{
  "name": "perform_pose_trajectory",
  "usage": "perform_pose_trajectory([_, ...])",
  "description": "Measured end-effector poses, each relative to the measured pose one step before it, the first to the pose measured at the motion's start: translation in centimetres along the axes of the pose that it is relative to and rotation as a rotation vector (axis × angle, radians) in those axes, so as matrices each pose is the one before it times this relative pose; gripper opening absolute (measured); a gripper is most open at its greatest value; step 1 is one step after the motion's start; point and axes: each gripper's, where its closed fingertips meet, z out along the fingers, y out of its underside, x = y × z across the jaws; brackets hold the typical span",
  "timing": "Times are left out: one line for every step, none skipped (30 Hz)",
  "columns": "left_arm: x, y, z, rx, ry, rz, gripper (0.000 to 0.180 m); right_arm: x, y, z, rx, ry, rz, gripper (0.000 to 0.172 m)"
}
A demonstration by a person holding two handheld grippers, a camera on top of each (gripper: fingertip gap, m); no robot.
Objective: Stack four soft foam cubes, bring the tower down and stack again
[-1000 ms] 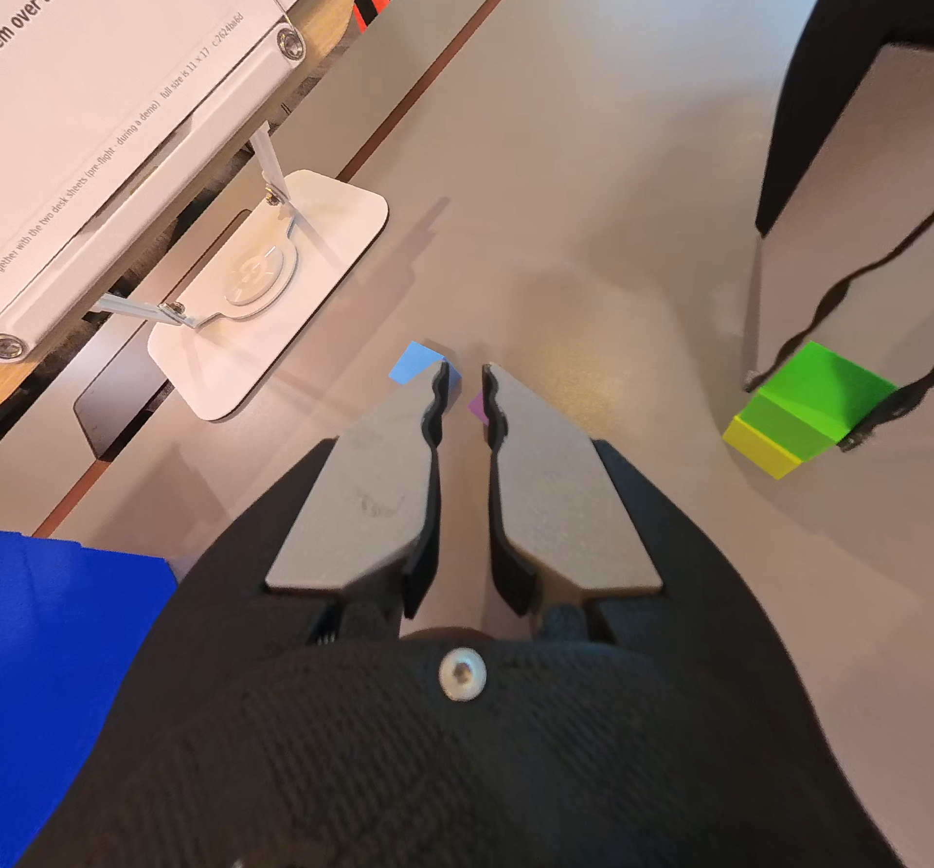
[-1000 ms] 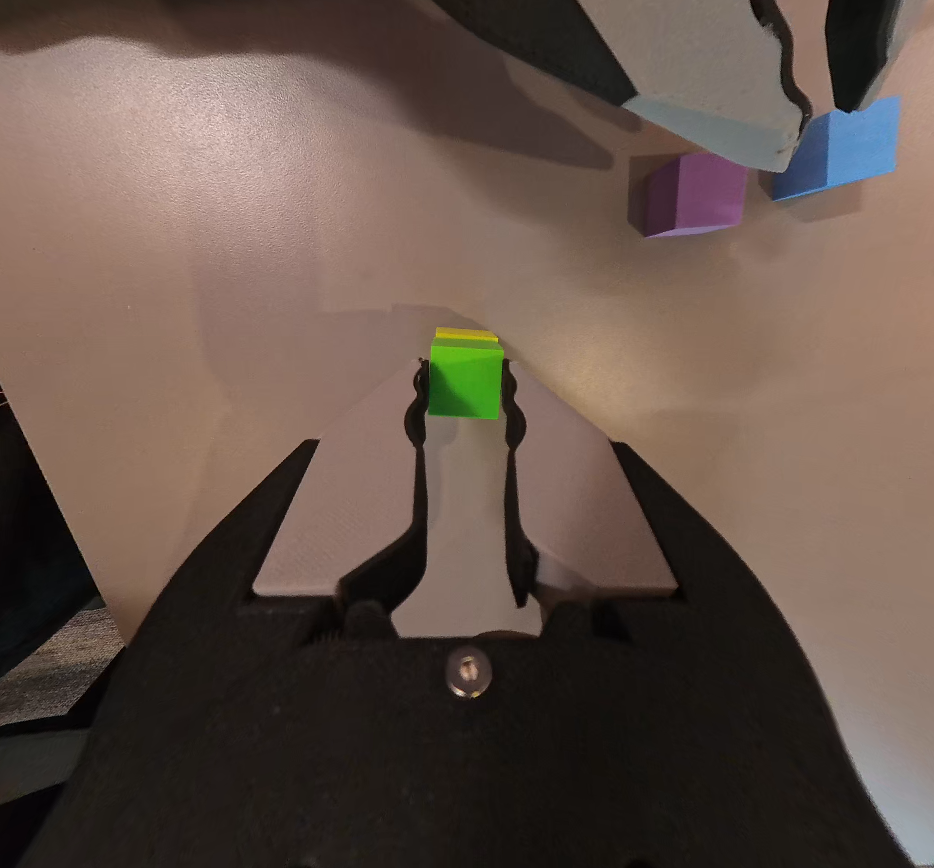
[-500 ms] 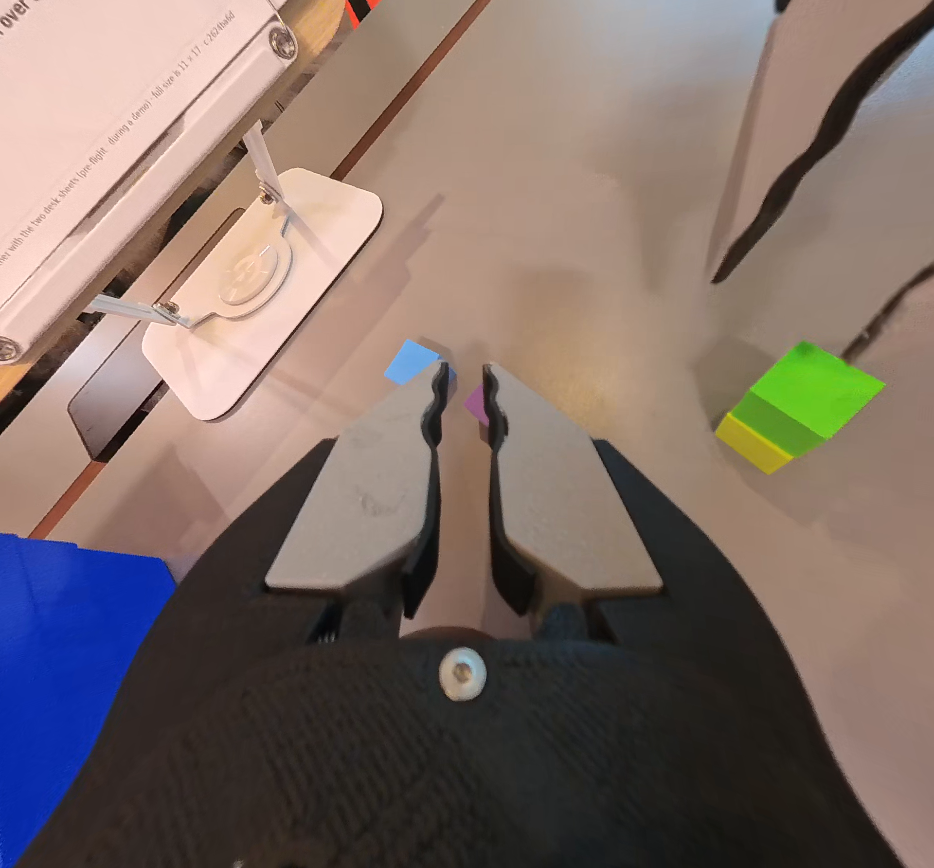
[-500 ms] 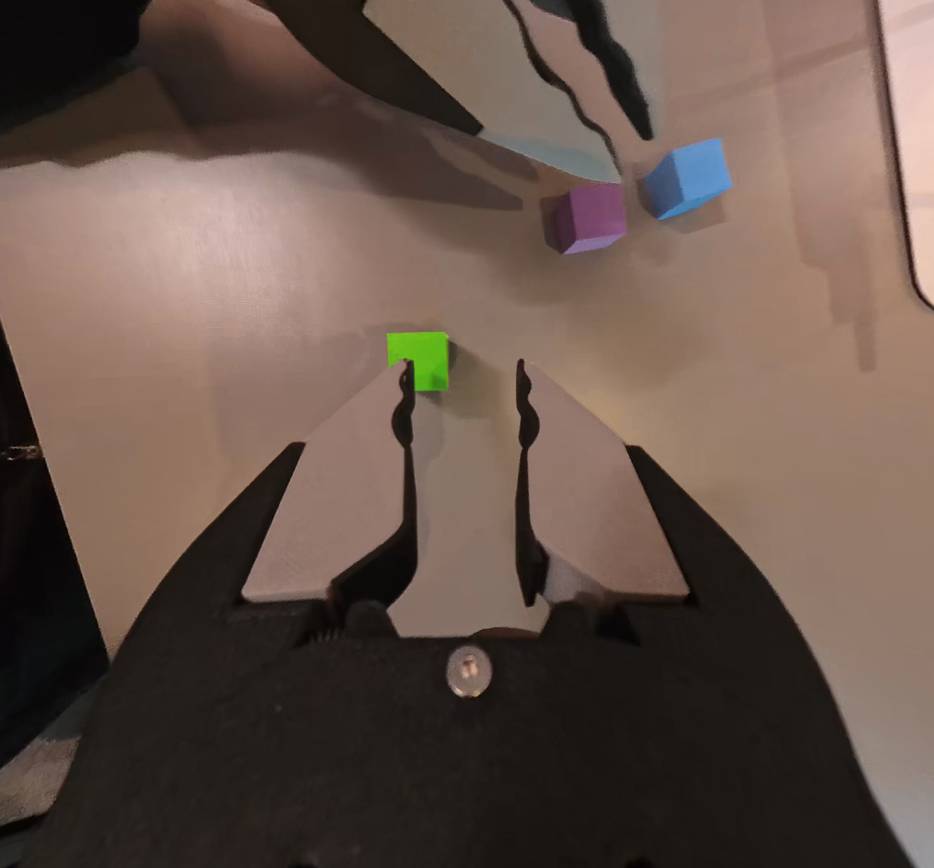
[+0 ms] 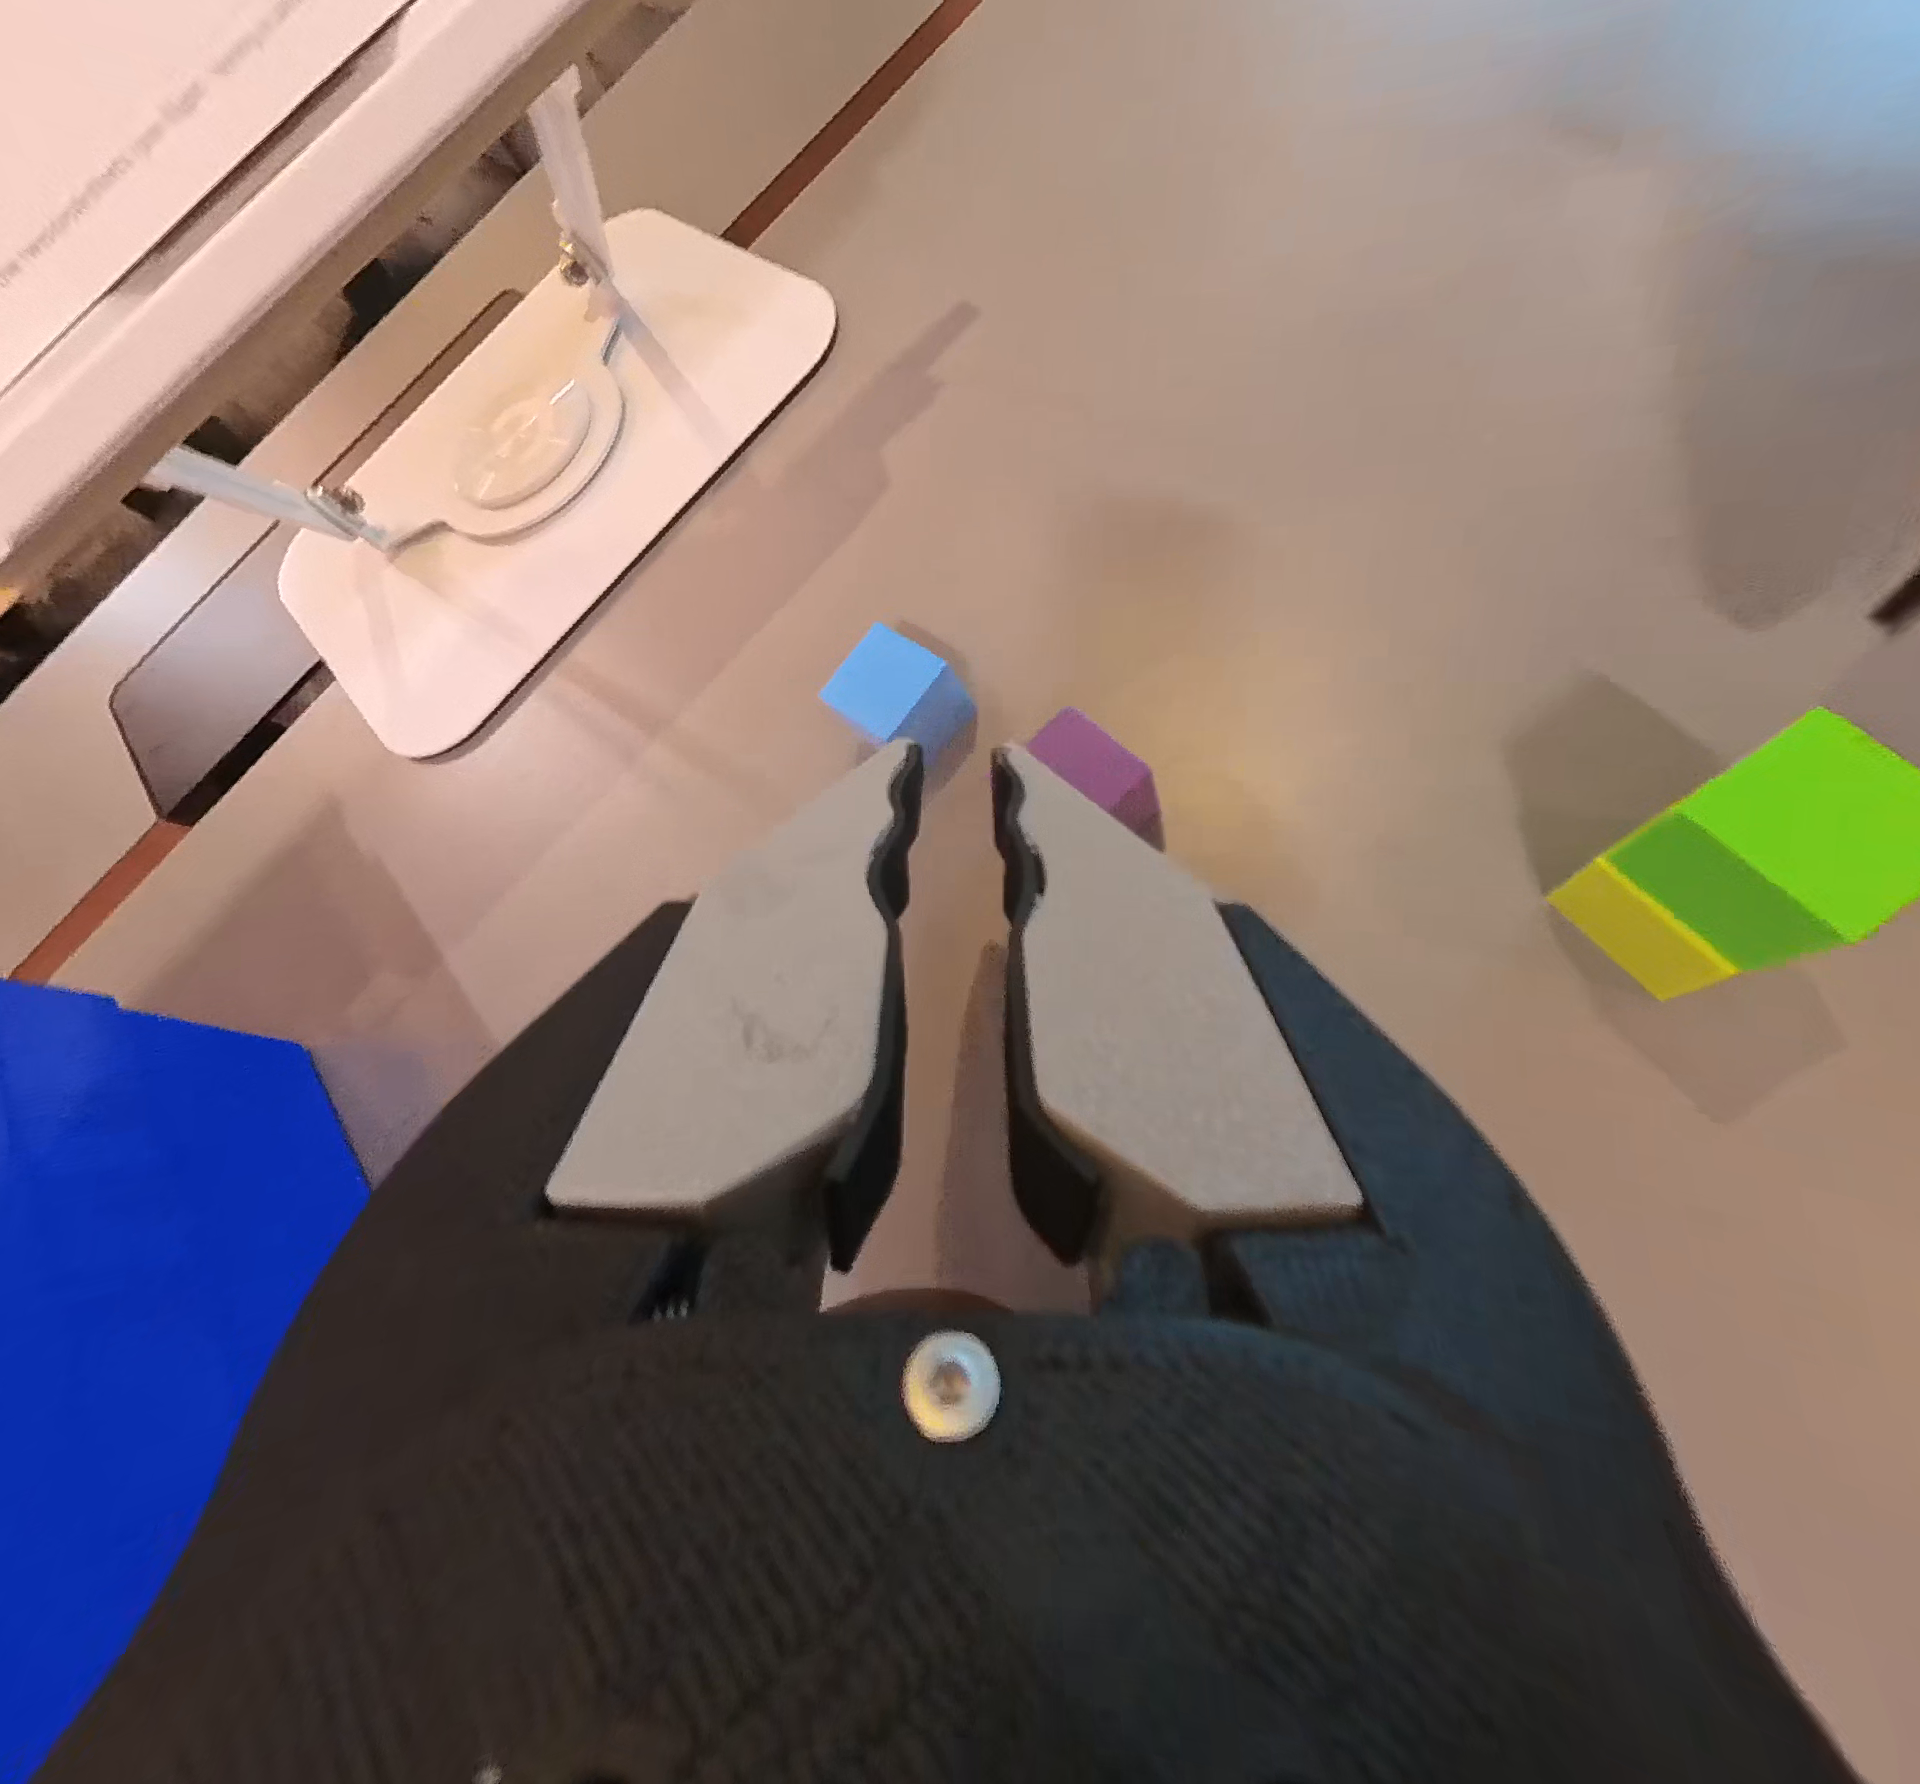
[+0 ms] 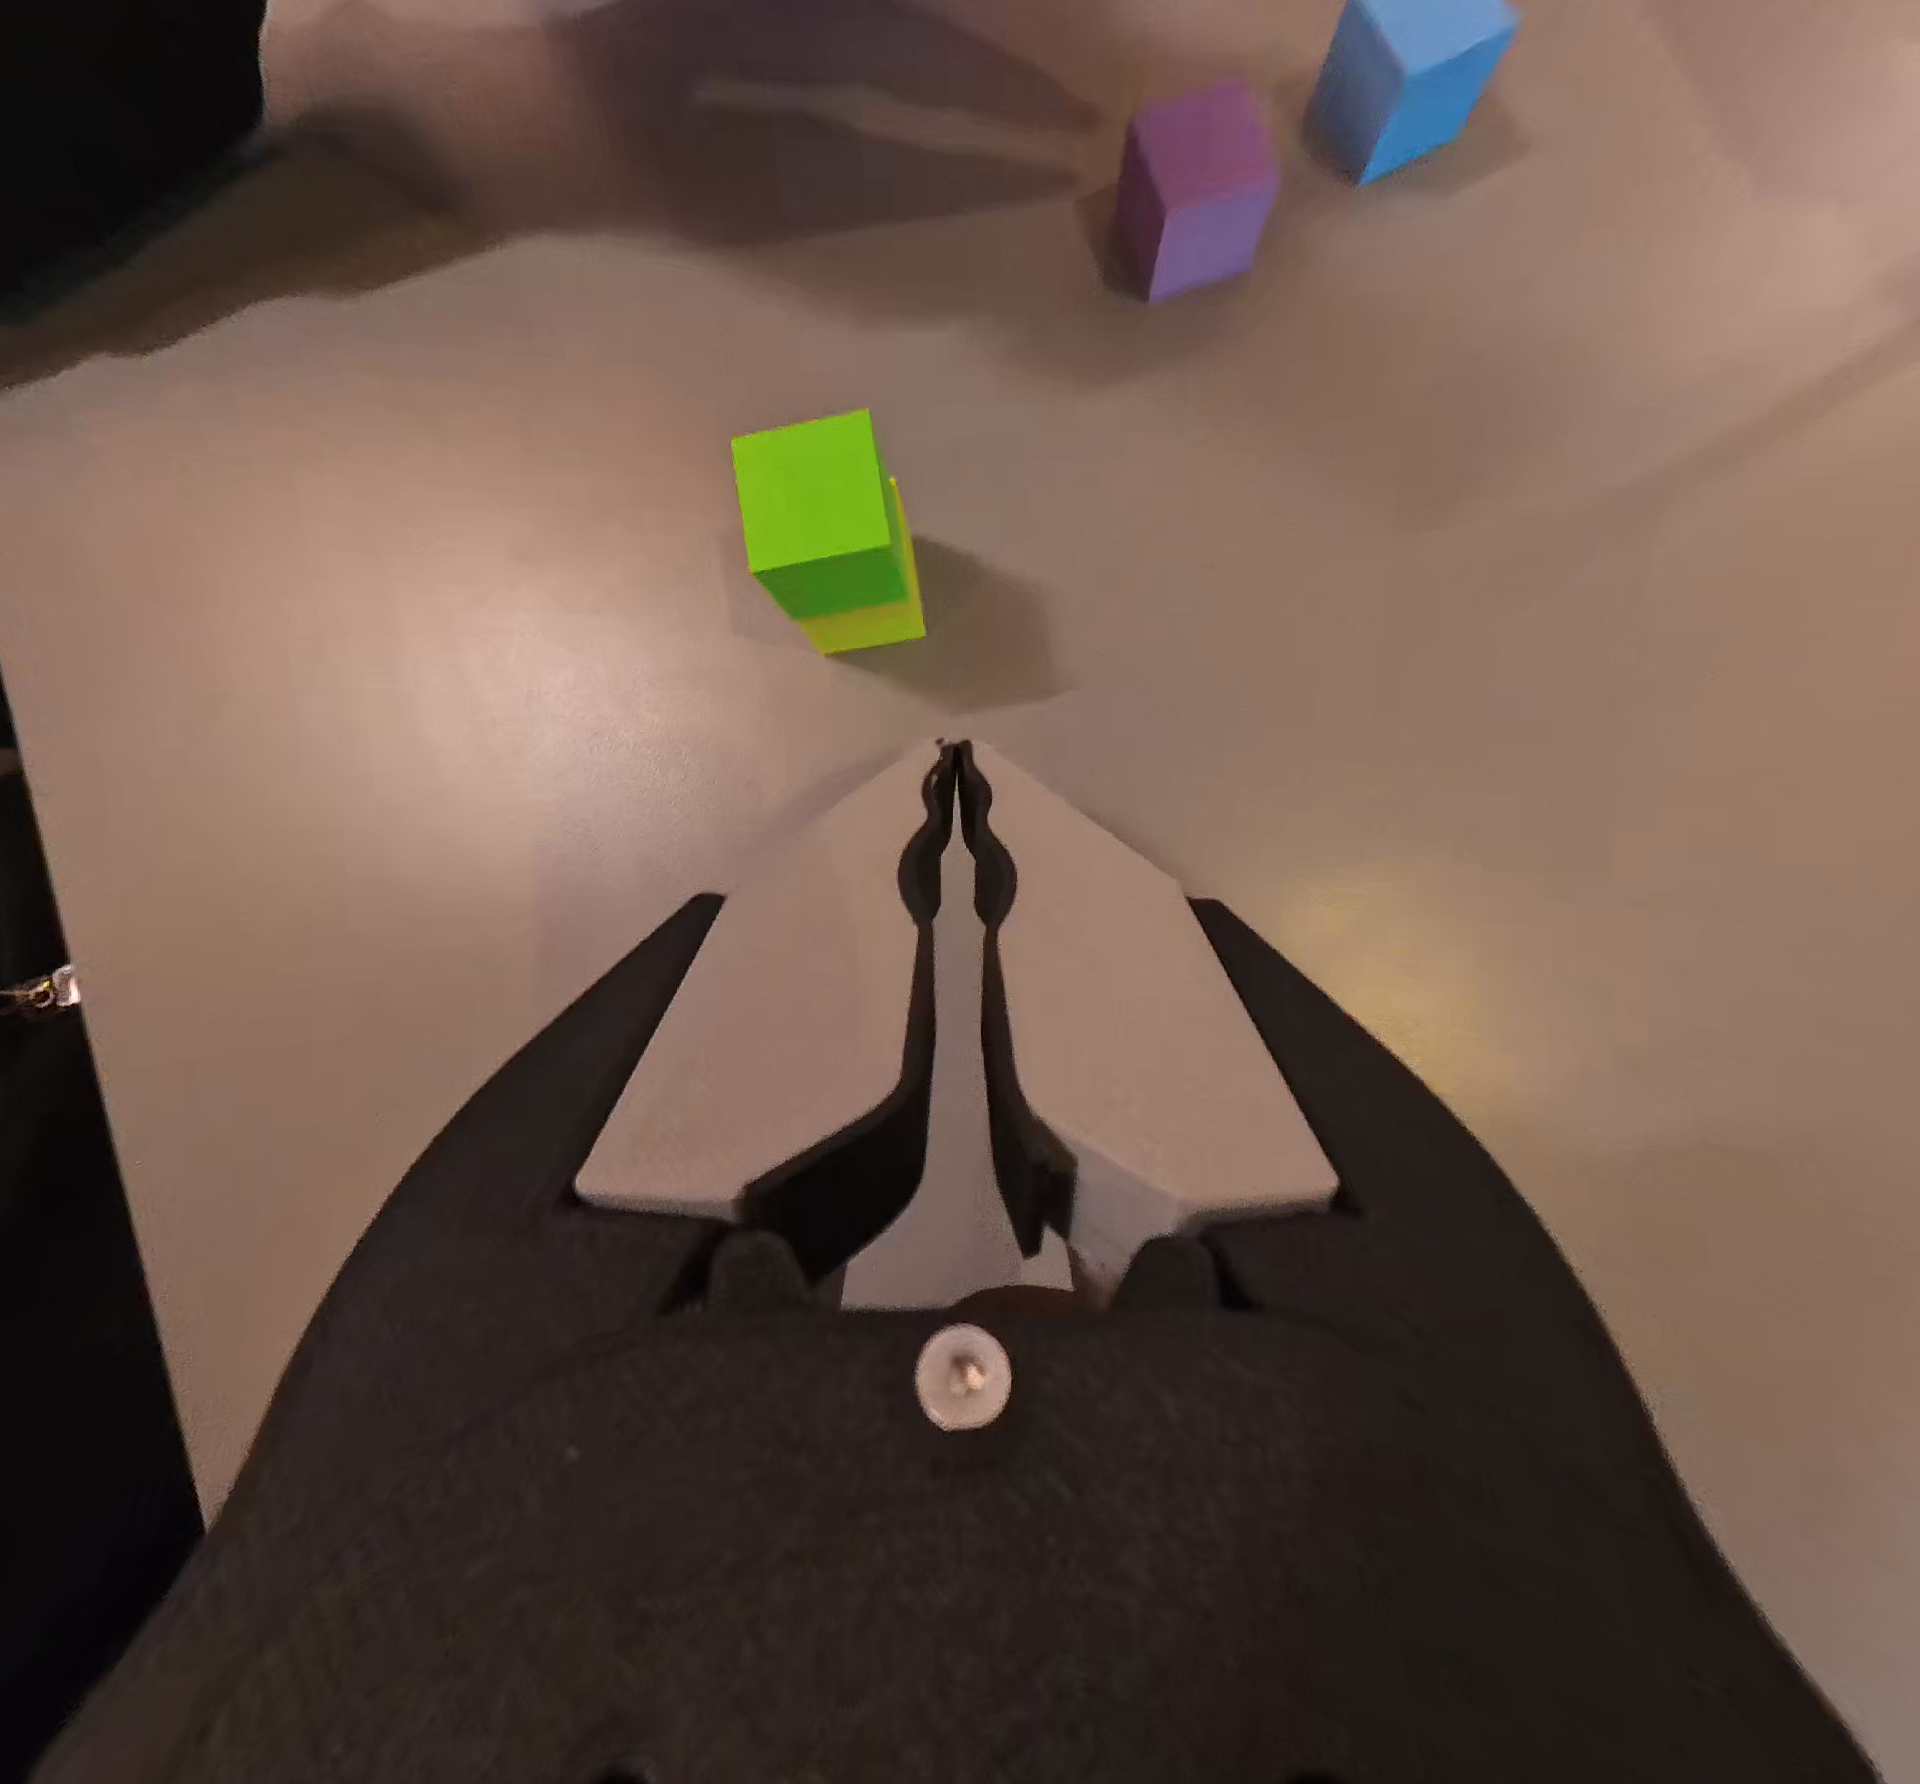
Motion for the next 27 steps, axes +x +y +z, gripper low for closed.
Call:
perform_pose_trajectory([-0.252,0.131,0.001,-0.0040,-0.0050,-0.0184,0.010,-0.216,0.285,0.355,-0.0142,-0.0117,-0.0044,0.000])
perform_pose_trajectory([-0.247,0.063,-0.058,-0.0004,-0.0037,-0.0178,0.010,-0.231,0.201,0.323,-0.0133,-0.0089,-0.0085,0.000])
perform_pose_trajectory([-0.222,0.034,-0.088,0.0006,-0.0027,-0.0155,0.010,-0.319,0.095,0.294,-0.0099,-0.0111,-0.0095,0.000])
perform_pose_trajectory([-0.209,0.027,-0.097,0.0008,-0.0022,-0.0128,0.010,-0.334,0.042,0.255,-0.0083,-0.0098,-0.0092,0.000])
perform_pose_trajectory([-0.172,-0.014,-0.099,0.0019,-0.0018,-0.0103,0.010,-0.198,0.037,0.217,-0.0080,-0.0009,-0.0090,0.000])
perform_pose_trajectory([-0.135,-0.035,-0.087,0.0040,-0.0011,-0.0066,0.010,-0.095,-0.014,0.185,-0.0049,0.0028,-0.0083,0.000])
perform_pose_trajectory([-0.108,-0.044,-0.073,0.0036,-0.0013,-0.0043,0.010,-0.086,-0.033,0.159,-0.0031,0.0006,-0.0042,0.000])
perform_pose_trajectory([-0.085,-0.004,-0.022,0.0007,-0.0020,-0.0034,0.010,-0.023,0.006,0.145,-0.0032,0.0007,0.0000,0.000])
perform_pose_trajectory([-0.040,0.047,0.006,-0.0016,-0.0007,-0.0012,0.011,0.030,0.055,0.151,-0.0055,0.0032,0.0007,0.000])
perform_pose_trajectory([0.014,0.075,0.059,-0.0038,-0.0002,0.0009,0.011,0.051,0.081,0.134,-0.0063,0.0040,-0.0008,0.000])
perform_pose_trajectory([0.034,0.110,0.076,-0.0059,0.0000,0.0025,0.011,0.023,0.056,0.146,-0.0046,0.0019,-0.0010,0.000])
perform_pose_trajectory([0.049,0.102,0.085,-0.0066,0.0002,0.0040,0.011,0.001,-0.006,0.132,-0.0019,0.0007,0.0006,0.000])
perform_pose_trajectory([0.049,0.094,0.062,-0.0058,-0.0003,0.0043,0.011,0.011,-0.011,0.146,-0.0018,0.0003,0.0014,0.000])
perform_pose_trajectory([0.038,0.054,0.047,-0.0040,-0.0007,0.0036,0.011,0.013,0.010,0.136,-0.0033,0.0014,0.0002,0.000])
perform_pose_trajectory([0.020,0.023,0.023,-0.0016,-0.0002,0.0022,0.011,0.015,0.021,0.158,-0.0044,0.0027,-0.0016,0.000])
perform_pose_trajectory([0.011,-0.008,-0.011,0.0000,0.0002,0.0003,0.011,0.005,0.007,0.139,-0.0030,0.0018,-0.0019,0.000])
perform_pose_trajectory([-0.022,-0.024,-0.022,0.0014,-0.0002,-0.0014,0.011,-0.043,-0.169,0.048,0.0076,-0.0018,0.0007,0.000])
perform_pose_trajectory([-0.015,-0.017,-0.031,0.0018,0.0008,-0.0024,0.011,0.011,-0.030,0.058,-0.0008,0.0004,0.0023,0.000])
perform_pose_trajectory([-0.030,-0.018,-0.035,0.0016,0.0011,-0.0030,0.011,0.039,-0.064,0.023,0.0029,0.0020,0.0011,0.000])
perform_pose_trajectory([-0.021,-0.012,-0.029,0.0014,0.0011,-0.0027,0.011,0.074,-0.045,0.024,0.0020,0.0037,0.0010,0.000])
perform_pose_trajectory([-0.018,0.014,-0.026,-0.0005,0.0010,-0.0023,0.011,0.098,-0.046,0.022,0.0026,0.0047,0.0010,0.000])
perform_pose_trajectory([-0.027,0.033,-0.005,-0.0017,0.0004,-0.0016,0.011,0.052,-0.047,0.022,0.0026,0.0010,0.0018,0.000])
perform_pose_trajectory([-0.002,0.002,-0.011,-0.0004,0.0007,0.0001,0.011,0.037,-0.048,0.025,0.0021,0.0007,0.0017,0.000])
perform_pose_trajectory([0.003,0.013,-0.012,-0.0003,0.0009,0.0008,0.011,0.072,-0.037,0.021,0.0014,0.0041,0.0006,0.000])
perform_pose_trajectory([-0.015,0.002,-0.011,-0.0007,-0.0005,0.0008,0.011,0.062,-0.037,0.010,0.0010,0.0036,-0.0004,0.000])
perform_pose_trajectory([-0.009,-0.018,-0.016,0.0002,-0.0008,0.0008,0.011,0.027,-0.040,0.025,0.0011,0.0018,-0.0004,0.000])
perform_pose_trajectory([0.021,-0.010,-0.016,0.0008,0.0011,0.0001,0.012,-0.026,-0.058,0.024,0.0021,-0.0006,-0.0005,0.000])
